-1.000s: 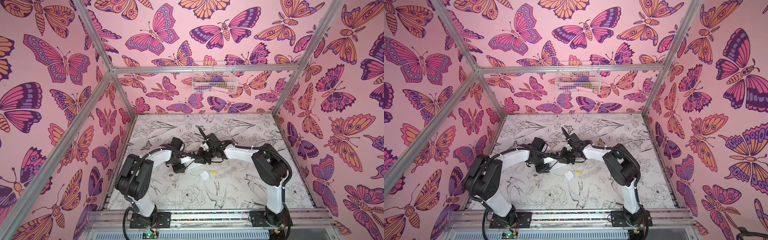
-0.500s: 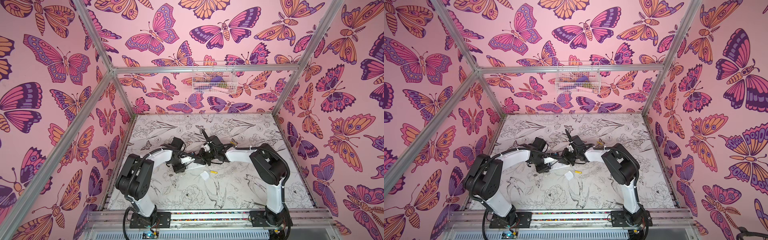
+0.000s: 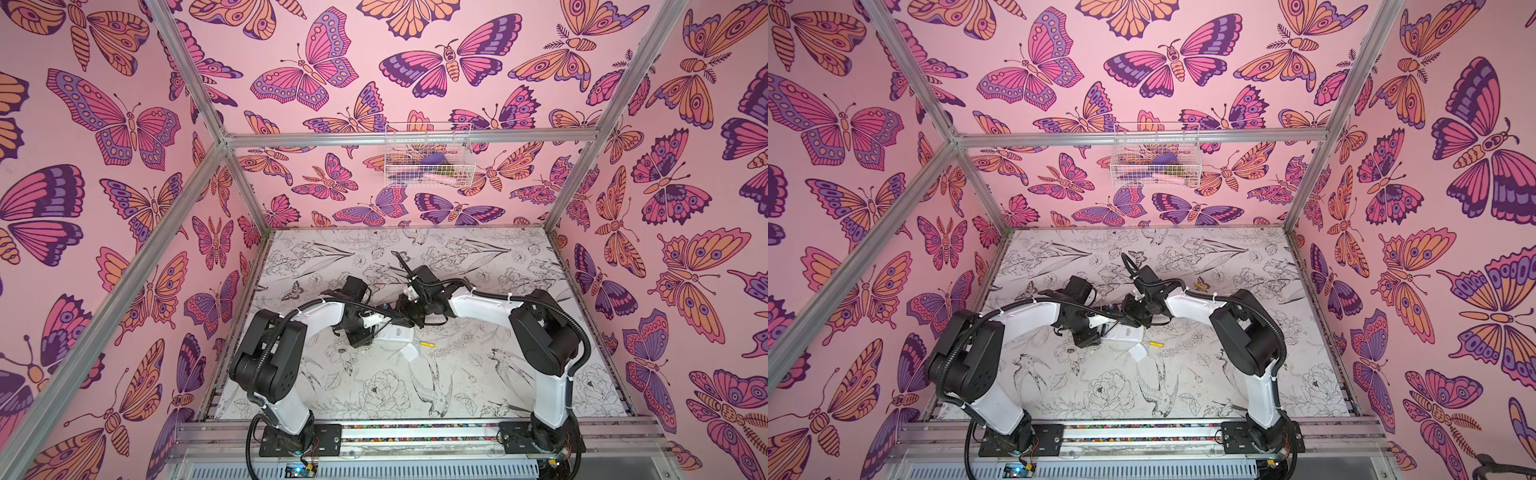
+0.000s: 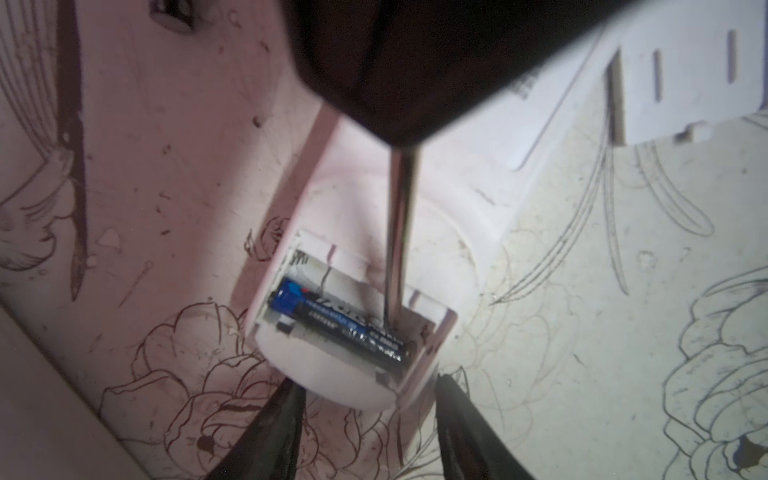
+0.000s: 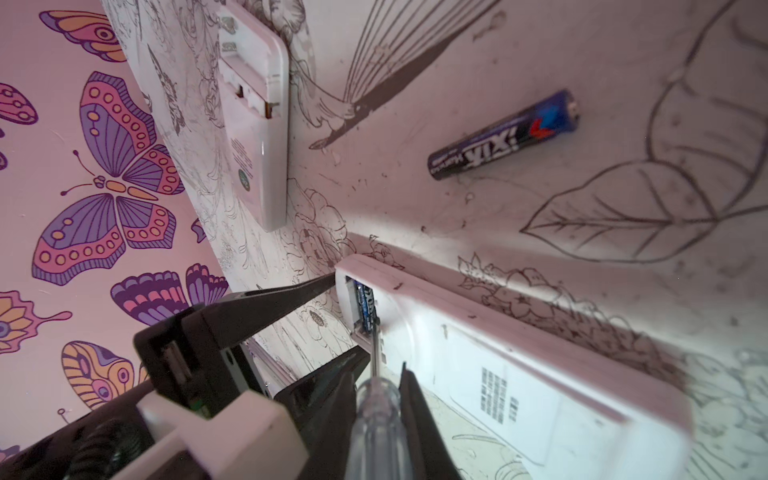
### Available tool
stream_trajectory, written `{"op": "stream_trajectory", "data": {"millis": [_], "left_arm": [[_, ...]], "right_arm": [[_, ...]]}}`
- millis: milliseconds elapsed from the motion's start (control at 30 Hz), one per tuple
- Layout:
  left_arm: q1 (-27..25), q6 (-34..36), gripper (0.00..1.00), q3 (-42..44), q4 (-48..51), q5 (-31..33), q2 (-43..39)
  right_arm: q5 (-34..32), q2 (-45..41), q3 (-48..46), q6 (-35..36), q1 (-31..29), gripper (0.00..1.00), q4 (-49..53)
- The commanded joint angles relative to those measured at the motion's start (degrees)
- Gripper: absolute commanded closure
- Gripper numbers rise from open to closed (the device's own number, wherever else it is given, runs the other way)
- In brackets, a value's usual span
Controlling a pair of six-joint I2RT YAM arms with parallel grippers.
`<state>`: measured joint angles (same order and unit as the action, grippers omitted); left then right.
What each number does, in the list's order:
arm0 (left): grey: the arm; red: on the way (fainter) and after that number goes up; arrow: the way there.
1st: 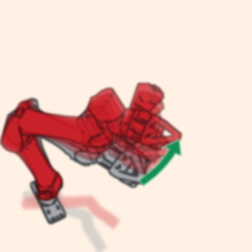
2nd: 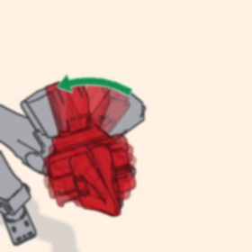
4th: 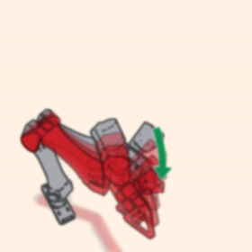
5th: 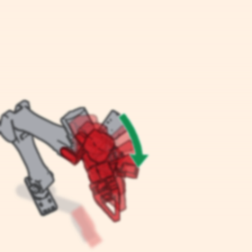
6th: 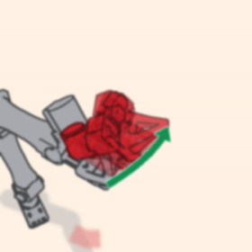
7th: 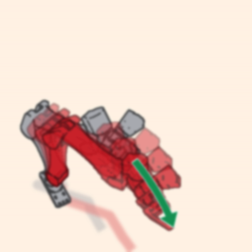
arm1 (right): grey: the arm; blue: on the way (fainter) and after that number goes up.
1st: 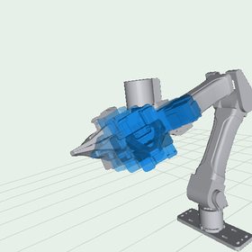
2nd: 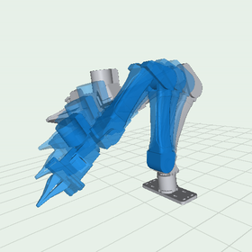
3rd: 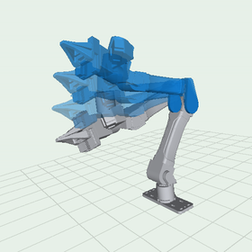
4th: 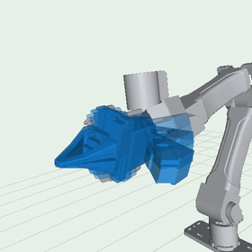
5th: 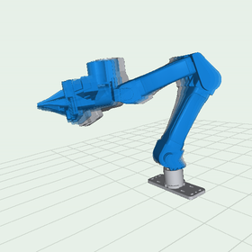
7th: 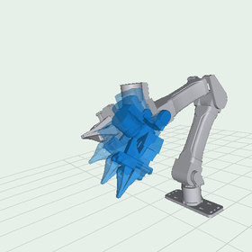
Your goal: Unload the batteries from the remote control
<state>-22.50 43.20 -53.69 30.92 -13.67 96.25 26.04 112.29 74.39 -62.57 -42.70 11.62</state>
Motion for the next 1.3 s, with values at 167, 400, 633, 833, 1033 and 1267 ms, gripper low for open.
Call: {"op": "stream_trajectory", "data": {"millis": [167, 400, 633, 833, 1033, 1267], "left_arm": [[-0.2, 5.5, 0.33, 0.5, 4.8, -3.8, -3.7], [4.0, 17.8, 0.18, -2.8, 7.7, -9.7, -1.1], [5.1, 27.1, 0.1, -6.6, 8.6, -13.8, 4.4], [4.5, 33.3, 0.05, -9.3, 8.3, -14.3, 9.8], [3.4, 35.7, 0.06, -10.3, 7.7, -17.2, 11.8], [2.6, 35.1, 0.24, -11.2, 6.9, -16.0, 13.3]], "right_arm": [[-7.7, -0.1, 4.9, 1.2, -2.0, 1.0, 5.3], [-9.1, 2.7, 7.0, -1.0, -2.7, 1.0, 4.9], [-8.9, 4.3, 7.5, -2.2, -2.9, 1.0, 3.5], [-7.6, 2.7, 2.1, -5.2, -1.5, 1.0, -2.5], [-6.0, 1.7, -1.9, -7.5, -0.6, 1.0, -8.8], [-4.1, 2.0, -2.6, -8.2, -0.3, 1.0, -12.1]]}}
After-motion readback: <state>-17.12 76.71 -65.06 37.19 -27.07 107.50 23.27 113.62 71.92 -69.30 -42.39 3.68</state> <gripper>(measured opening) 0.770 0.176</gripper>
